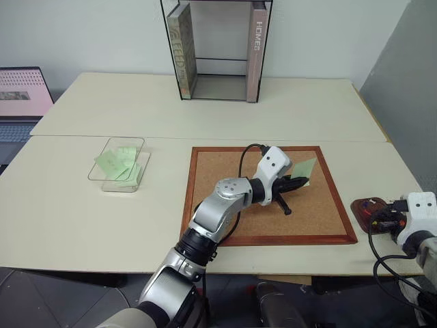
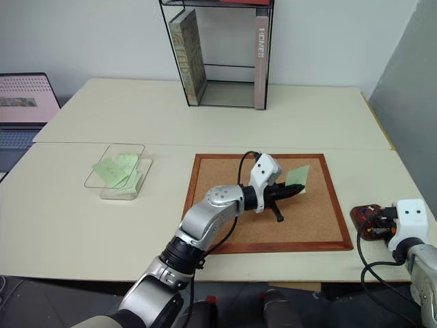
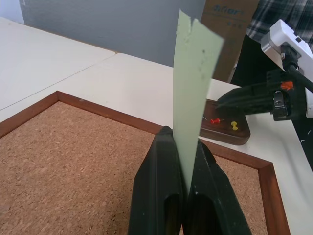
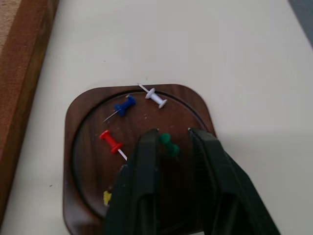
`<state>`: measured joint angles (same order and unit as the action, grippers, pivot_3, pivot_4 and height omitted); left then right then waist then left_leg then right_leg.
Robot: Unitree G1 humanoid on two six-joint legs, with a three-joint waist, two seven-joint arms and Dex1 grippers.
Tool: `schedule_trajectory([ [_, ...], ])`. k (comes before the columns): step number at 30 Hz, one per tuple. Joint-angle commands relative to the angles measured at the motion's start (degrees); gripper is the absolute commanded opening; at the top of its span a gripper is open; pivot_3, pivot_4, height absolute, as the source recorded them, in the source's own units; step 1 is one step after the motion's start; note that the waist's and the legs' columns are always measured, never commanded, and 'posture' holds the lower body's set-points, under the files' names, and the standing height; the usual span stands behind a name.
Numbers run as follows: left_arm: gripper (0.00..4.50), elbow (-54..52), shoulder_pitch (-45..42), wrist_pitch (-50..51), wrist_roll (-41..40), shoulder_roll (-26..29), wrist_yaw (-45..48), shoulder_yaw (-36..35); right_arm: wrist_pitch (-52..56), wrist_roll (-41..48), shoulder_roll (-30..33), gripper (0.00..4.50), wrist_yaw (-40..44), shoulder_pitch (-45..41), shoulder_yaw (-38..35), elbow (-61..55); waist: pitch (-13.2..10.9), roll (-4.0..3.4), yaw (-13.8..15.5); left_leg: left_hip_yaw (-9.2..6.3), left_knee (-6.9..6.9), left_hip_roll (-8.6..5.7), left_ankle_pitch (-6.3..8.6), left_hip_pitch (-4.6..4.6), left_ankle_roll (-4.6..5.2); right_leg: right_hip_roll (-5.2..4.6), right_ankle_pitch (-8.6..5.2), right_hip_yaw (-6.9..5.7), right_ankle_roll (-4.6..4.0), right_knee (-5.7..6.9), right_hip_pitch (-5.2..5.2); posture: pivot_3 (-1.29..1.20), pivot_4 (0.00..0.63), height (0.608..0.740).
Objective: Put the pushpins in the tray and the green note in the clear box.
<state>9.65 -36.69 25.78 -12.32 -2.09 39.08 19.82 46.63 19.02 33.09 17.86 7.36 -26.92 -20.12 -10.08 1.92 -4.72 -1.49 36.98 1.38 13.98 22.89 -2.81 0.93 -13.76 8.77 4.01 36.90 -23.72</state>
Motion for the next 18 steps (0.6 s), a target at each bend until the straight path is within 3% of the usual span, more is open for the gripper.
schedule_trajectory([
  [1, 0.0, -0.66, -0.79, -1.54, 0.33, -0.96, -0.23, -0.06, 0.35, 1.0, 0.33, 2.02, 0.03, -0.3, -2.77, -2.98, 0.0, 0.0, -0.01, 0.0, 0.01, 0.0, 0.0, 0.0, 0.0, 0.0, 0.0, 0.0, 0.0, 0.0, 0.0, 0.0, 0.15, 0.74],
  [7, 0.0, -0.29, -1.29, -1.86, 0.59, -1.17, -0.35, -0.26, 1.55, 3.49, -0.36, 3.43, -0.42, -0.25, -6.48, -7.52, 0.0, 0.0, -0.05, -0.01, 0.0, 0.01, 0.0, -0.02, 0.0, 0.01, 0.0, -0.01, -0.01, 0.02, 0.0, 0.0, 0.15, 0.74],
  [13, 0.0, 0.16, -2.54, -2.28, 0.88, -0.38, -1.14, -1.96, 7.1, 13.19, -0.56, 3.43, 0.73, -1.12, -14.29, -17.21, 0.0, -0.01, -0.03, -0.03, -0.01, 0.01, 0.0, 0.01, 0.0, 0.01, 0.0, -0.02, 0.01, 0.01, 0.0, 0.0, 0.15, 0.74],
  [18, 0.0, -0.75, -4.77, -1.68, 2.34, 2.05, -5.54, -5.83, 6.4, 21.71, 3.77, 3.43, 8.14, -1.77, -9.44, -26.44, -0.01, 0.0, -0.26, -0.03, 0.0, 0.02, 0.0, -0.03, 0.0, 0.03, 0.0, -0.03, 0.01, 0.04, 0.01, 0.0, 0.15, 0.74],
])
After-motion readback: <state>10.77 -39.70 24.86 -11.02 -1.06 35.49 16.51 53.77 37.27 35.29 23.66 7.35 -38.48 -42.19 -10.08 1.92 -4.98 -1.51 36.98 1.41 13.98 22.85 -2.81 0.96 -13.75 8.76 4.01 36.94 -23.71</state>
